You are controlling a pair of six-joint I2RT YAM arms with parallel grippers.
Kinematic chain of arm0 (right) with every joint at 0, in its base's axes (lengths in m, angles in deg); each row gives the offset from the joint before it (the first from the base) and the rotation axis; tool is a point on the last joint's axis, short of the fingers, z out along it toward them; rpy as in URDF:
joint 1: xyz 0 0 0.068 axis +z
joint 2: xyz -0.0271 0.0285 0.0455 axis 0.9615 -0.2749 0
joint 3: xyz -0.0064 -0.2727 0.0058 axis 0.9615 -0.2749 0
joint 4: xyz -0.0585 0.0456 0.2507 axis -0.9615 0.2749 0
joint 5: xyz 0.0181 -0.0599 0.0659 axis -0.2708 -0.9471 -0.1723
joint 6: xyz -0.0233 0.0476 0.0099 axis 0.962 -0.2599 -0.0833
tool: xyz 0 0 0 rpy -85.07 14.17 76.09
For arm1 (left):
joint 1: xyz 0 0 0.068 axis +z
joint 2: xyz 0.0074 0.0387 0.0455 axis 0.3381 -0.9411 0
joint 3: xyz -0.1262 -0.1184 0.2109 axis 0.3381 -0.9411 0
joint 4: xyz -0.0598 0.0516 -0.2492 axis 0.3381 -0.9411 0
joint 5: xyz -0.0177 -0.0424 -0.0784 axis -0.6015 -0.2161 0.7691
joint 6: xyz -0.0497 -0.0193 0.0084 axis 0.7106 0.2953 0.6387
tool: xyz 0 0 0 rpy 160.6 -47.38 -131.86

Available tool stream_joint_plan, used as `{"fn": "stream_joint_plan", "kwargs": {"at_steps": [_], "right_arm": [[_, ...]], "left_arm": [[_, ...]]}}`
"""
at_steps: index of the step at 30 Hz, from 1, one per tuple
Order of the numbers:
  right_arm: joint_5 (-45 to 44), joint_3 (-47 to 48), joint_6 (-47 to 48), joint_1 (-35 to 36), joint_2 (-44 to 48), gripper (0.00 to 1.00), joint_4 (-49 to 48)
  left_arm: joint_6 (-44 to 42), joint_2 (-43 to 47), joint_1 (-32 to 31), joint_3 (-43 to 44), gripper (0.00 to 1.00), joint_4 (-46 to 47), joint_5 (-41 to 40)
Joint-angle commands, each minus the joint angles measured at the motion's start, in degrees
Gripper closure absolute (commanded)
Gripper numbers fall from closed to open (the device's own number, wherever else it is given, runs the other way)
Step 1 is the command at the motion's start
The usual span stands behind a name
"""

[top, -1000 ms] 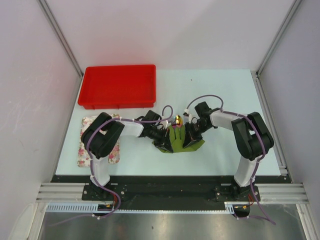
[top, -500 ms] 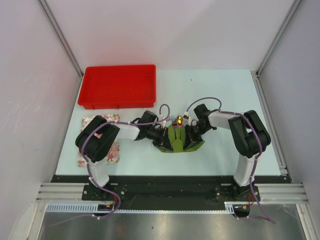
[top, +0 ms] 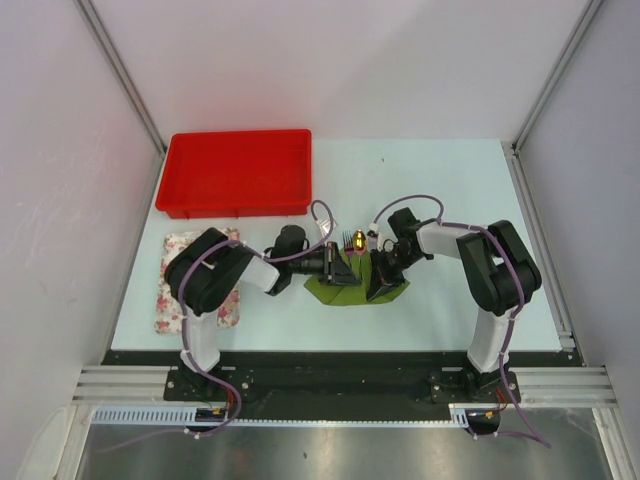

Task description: Place the utensils on the paper napkin and roll it up

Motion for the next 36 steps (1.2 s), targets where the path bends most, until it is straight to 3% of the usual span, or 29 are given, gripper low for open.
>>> {"fn": "stream_joint_plan", "kwargs": {"at_steps": [1, 12, 17, 22, 30, 36], "right_arm": [[-3.6, -1.0, 0.6, -0.2, -1.4, 0.92, -1.6], [-3.3, -1.6, 0.2, -0.5, -0.8, 0.92, -1.7], [-3.0, -1.6, 0.4, -0.5, -0.6, 0.92, -1.6], [-3.1, -1.7, 0.5, -0.6, -0.6, 0.92, -1.6], [-3.0, -1.8, 0.4, -0.7, -0.2, 0.92, -1.7], [-2.7, -1.4, 0.3, -0.8, 1.0, 0.91, -1.0]], "left_arm": [[7.3, -2.9, -0.7, -0.7, 0.84, 12.7, -2.0], [5.5, -6.9, -0.9, 0.3, 0.88, 5.4, -6.8], [6.5, -8.7, -0.9, 1.2, 0.88, 7.0, -6.6], [10.2, -10.8, -1.4, 1.0, 0.87, 14.6, -5.4], [10.7, -11.9, -1.6, 1.4, 0.88, 14.1, -6.5], [9.2, -12.2, -1.6, 1.8, 0.92, 8.6, -8.2]]}}
